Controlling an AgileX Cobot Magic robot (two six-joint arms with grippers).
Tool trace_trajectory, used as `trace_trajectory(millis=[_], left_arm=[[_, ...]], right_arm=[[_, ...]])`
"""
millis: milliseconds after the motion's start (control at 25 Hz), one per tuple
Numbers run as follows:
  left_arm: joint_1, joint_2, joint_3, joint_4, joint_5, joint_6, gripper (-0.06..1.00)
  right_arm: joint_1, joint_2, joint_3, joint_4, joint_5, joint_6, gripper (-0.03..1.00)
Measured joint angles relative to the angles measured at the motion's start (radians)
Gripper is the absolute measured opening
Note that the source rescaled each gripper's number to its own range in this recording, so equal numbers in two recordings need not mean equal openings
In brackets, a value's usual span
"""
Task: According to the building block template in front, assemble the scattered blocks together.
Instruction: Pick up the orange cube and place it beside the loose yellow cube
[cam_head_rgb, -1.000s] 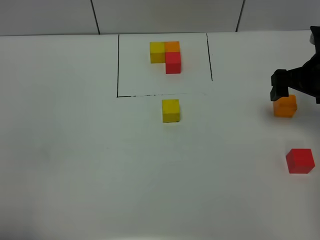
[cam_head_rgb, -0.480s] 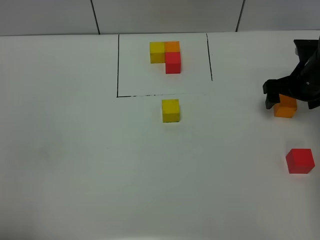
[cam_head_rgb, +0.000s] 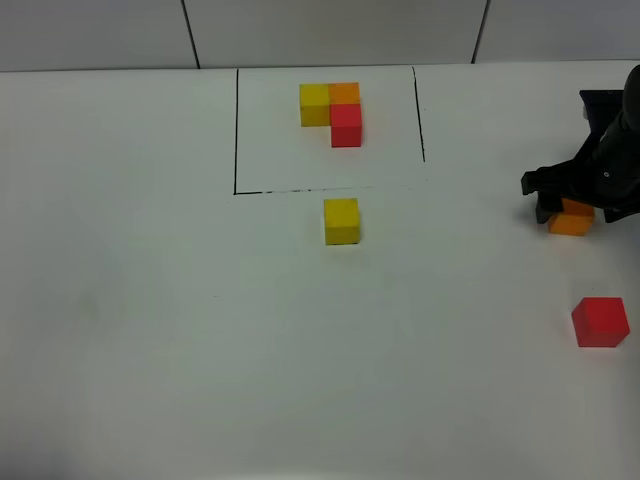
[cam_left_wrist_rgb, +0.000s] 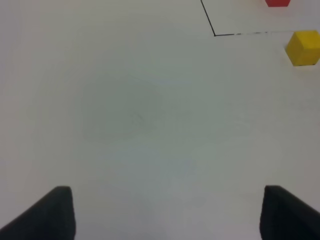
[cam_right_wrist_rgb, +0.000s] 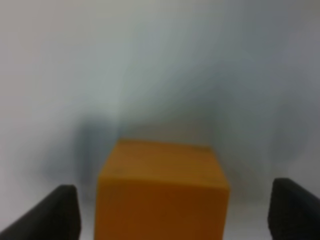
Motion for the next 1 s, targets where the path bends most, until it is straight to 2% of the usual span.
trace_trajectory(millis=[160,240,440,560,720,800,920,1000], left_arm=[[0.0,0.0,0.0,0.0,0.0,0.0,0.69],[0.0,0.0,0.0,0.0,0.0,0.0,0.69],[0.0,0.0,0.0,0.0,0.0,0.0,0.69],[0.0,0.0,0.0,0.0,0.0,0.0,0.69],[0.0,0.0,0.0,0.0,0.0,0.0,0.69],[0.0,0.0,0.0,0.0,0.0,0.0,0.69],[0.0,0.0,0.0,0.0,0.0,0.0,0.69],[0.0,0.0,0.0,0.0,0.0,0.0,0.69]], right_arm=[[0.0,0.001,0.0,0.0,-0.007,0.004,0.27],[0.0,0.001,0.0,0.0,0.0,0.009,0.02],[0.001,0.002,-0.014,0.0,0.039,0.0,0.01],[0.027,0.003,-0.064,-0.006,0.123,-0.092,0.01],[0.138,0.003,-0.15,-0.009,0.252,-0.382,0.01],[0.214,0.003,-0.172,-0.033,0.313,-0.578,0.01],[0.34,0.004,-0.185,-0.088,0.354,-0.805,0.01],[0.404,0.009,-0.213,-0.095,0.353,-0.888,0.01]])
